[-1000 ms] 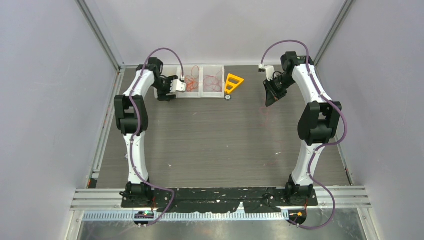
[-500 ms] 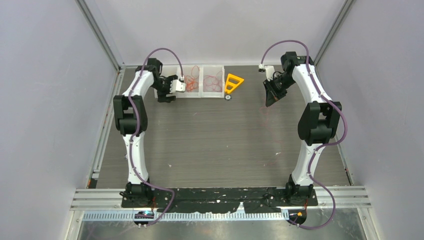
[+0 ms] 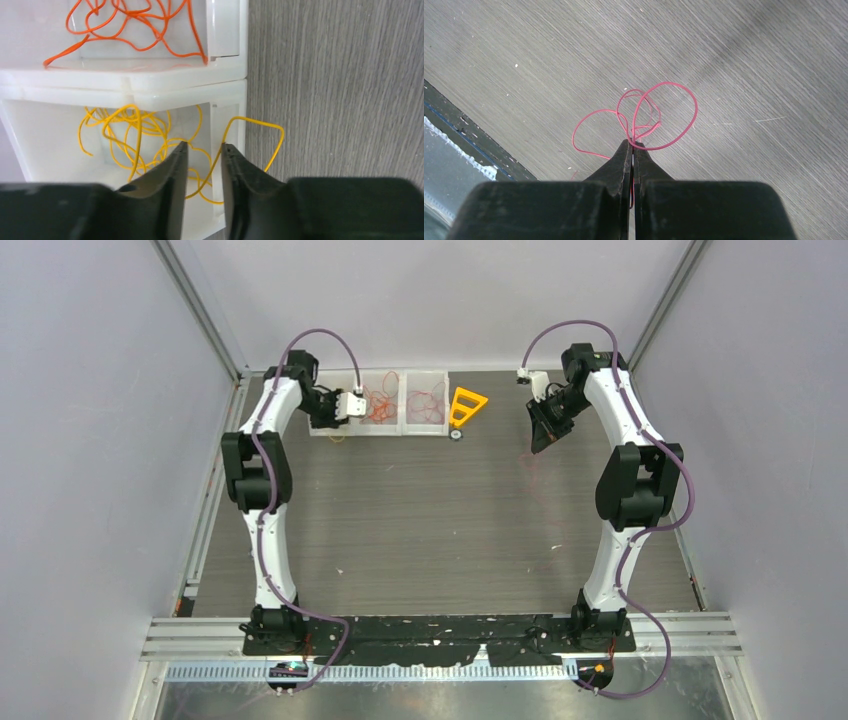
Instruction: Untangle the cables
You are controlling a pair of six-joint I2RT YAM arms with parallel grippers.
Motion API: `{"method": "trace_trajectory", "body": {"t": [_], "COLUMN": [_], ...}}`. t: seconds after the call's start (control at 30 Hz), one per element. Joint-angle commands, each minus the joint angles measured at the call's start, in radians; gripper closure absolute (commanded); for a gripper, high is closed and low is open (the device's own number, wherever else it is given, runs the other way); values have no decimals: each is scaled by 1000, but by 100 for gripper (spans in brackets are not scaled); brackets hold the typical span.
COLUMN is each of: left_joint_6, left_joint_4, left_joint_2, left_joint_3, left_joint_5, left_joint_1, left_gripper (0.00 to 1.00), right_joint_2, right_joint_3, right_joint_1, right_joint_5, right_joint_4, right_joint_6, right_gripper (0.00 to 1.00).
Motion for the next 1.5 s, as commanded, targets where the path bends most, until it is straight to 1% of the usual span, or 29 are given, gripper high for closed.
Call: {"method": "trace_trajectory", "body": {"t": [0.0, 0.1, 0.13, 0.17, 0.27, 0.33, 0.43, 0.53, 0.63, 0.73, 0.93, 1.03, 1.1, 1.3, 1.47], "left_joint_6": [1, 6, 4, 12, 39, 33, 76, 217, 306, 329, 277, 263, 259, 247, 227], "left_joint_4": [-31, -35, -38, -55, -80, -57, -103, -206, -236, -171, -31, -4, 11, 47, 2], "left_joint_2": [-41, -39, -40, -41, -70, -93, -100, -95, -102, -111, -79, -53, -41, -31, -46], "left_joint_3": [56, 57, 62, 70, 58, 33, 42, 46, -3, -58, -84, -67, -63, -68, -45], "left_joint_5": [54, 52, 52, 55, 69, 78, 96, 86, 60, 45, -8, -27, -38, -54, -4], "left_joint_1": [15, 16, 16, 16, 16, 53, 73, 82, 81, 76, 52, 44, 42, 41, 41], "left_gripper": [74, 78, 78, 74, 54, 49, 49, 50, 50, 50, 50, 52, 57, 72, 88], "right_joint_2": [4, 4, 5, 5, 4, 2, 4, 8, 11, 11, 10, 7, 5, 4, 9], "right_joint_3": [32, 32, 33, 34, 34, 32, 30, 34, 38, 38, 35, 33, 30, 27, 34], "right_joint_1": [3, 4, 4, 3, 4, 4, 4, 4, 4, 3, 3, 6, 6, 6, 6], "right_joint_5": [-2, -2, -2, -2, 1, -2, -7, -8, -11, -9, -8, -4, -2, 4, 4], "right_joint_4": [-13, -13, -13, -13, -14, -13, -13, -14, -14, -14, -14, -14, -15, -13, -14], "right_joint_6": [-3, -3, -3, -4, -6, -7, -6, -5, -3, -3, 0, 0, 0, -1, 0], "right_gripper": [95, 95, 95, 95, 95, 95, 95, 95, 95, 95, 95, 95, 95, 95, 95]}}
